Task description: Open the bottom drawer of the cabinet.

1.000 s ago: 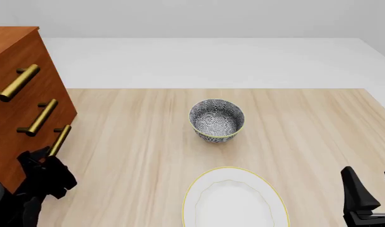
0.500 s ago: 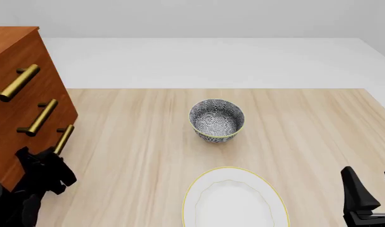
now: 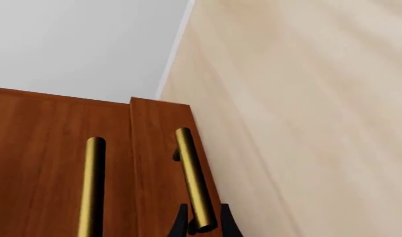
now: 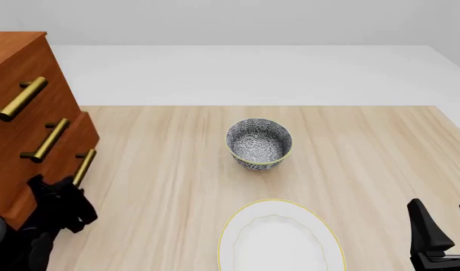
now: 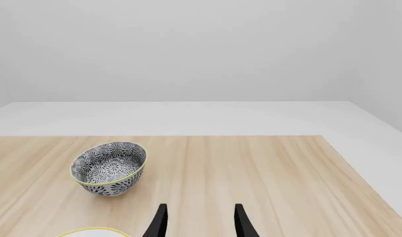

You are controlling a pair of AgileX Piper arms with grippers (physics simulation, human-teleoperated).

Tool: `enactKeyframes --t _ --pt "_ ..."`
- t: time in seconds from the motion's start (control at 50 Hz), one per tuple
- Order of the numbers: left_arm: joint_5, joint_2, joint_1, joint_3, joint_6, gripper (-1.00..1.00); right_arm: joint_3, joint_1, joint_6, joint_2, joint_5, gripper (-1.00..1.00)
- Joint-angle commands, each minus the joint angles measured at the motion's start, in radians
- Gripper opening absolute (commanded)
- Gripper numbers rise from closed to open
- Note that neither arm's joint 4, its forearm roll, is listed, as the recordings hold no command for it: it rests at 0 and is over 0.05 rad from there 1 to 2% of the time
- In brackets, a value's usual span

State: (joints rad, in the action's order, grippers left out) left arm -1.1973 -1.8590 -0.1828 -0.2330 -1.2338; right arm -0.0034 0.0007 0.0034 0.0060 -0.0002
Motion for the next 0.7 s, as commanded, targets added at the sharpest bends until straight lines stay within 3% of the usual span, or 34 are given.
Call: enactKeyframes --t 0.02,0.7 --pt "-0.023 0.032 0.063 -0.008 -0.012 -1.00 0.000 0.000 0.000 0.000 0.000 1.00" --pt "-0.023 -0.022 0.232 -0.076 0.022 -1.00 0.000 0.000 0.000 0.000 0.000 1.00"
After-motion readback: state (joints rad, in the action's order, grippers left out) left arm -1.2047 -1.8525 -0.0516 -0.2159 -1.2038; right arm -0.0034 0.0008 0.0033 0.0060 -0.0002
